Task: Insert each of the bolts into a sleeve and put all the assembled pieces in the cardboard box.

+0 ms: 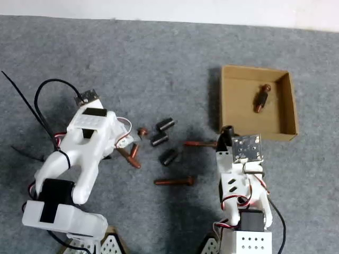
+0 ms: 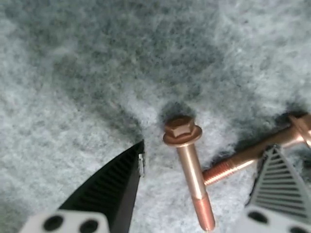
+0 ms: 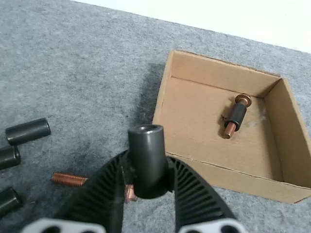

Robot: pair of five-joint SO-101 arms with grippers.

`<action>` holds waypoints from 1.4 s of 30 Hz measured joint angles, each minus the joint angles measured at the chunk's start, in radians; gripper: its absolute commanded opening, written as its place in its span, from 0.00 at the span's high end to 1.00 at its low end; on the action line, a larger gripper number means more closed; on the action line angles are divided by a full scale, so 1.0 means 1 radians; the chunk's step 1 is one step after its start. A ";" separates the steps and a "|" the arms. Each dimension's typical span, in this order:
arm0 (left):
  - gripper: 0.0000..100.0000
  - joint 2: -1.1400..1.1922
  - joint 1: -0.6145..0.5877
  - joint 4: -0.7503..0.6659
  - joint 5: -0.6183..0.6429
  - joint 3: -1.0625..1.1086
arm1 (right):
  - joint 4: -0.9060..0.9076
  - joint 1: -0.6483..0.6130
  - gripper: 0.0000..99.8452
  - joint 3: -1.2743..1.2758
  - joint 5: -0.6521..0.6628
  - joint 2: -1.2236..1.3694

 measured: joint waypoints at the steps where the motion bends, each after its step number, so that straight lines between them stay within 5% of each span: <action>1: 0.81 0.000 0.002 0.000 0.000 -0.002 | 0.000 0.000 0.99 0.000 0.000 0.000; 6: 1.00 0.012 0.002 0.003 -0.003 -0.012 | 0.000 0.000 0.99 0.000 0.000 0.000; 27: 0.99 0.005 0.002 0.028 -0.005 -0.014 | 0.000 0.000 0.99 0.000 0.000 0.000; 35: 1.00 -0.242 0.002 0.114 -0.166 0.064 | 0.000 0.000 0.99 0.000 0.000 0.000; 42: 0.99 -0.512 0.002 -0.106 -0.186 0.287 | 0.000 0.000 0.99 0.000 0.000 0.000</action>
